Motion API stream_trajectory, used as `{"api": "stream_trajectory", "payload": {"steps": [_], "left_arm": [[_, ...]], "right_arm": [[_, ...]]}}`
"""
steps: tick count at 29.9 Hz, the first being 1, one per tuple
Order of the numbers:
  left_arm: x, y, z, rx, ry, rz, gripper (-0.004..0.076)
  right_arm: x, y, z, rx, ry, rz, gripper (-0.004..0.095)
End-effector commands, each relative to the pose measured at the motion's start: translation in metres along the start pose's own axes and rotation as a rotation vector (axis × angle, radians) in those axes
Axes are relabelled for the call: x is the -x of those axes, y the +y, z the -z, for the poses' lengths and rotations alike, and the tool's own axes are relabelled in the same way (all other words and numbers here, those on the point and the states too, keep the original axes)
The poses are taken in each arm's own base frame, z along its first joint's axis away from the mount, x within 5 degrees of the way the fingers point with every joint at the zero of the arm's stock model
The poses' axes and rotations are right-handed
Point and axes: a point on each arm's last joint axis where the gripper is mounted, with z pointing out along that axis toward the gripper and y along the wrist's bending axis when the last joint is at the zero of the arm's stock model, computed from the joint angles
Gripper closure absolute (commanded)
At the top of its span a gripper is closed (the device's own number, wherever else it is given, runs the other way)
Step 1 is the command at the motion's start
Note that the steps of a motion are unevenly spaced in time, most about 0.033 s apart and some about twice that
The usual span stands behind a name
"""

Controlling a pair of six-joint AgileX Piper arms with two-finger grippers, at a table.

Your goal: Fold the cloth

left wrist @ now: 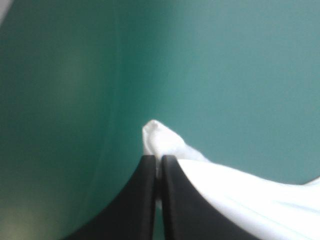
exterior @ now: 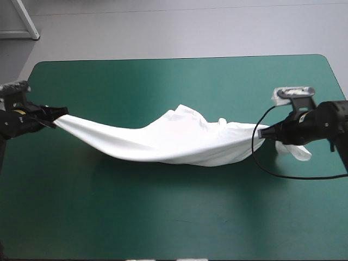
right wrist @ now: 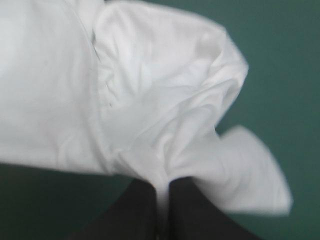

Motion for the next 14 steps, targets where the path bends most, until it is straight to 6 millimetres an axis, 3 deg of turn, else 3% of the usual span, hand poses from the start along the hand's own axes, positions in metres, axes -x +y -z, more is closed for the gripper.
{"api": "stream_trajectory", "payload": {"steps": [1,5,10,14], "left_arm": [[0.041,-0.013,0.083,-0.004,-0.294,-0.046,0.0733],[0.062,-0.022,0.149,0.018,-0.433,-0.105,0.0733],[0.081,-0.031,0.219,0.053,-0.609,-0.156,0.0733],[0.088,-0.039,0.267,0.058,-0.764,-0.179,0.0733]], "right_arm": [[0.013,0.002,0.087,-0.041,-0.250,0.005,0.0923],[0.021,0.003,0.159,-0.074,-0.499,0.011,0.0923],[0.015,0.004,0.238,-0.126,-0.772,0.017,0.0923],[0.003,0.005,0.282,-0.148,-0.937,0.015,0.0923]]}}
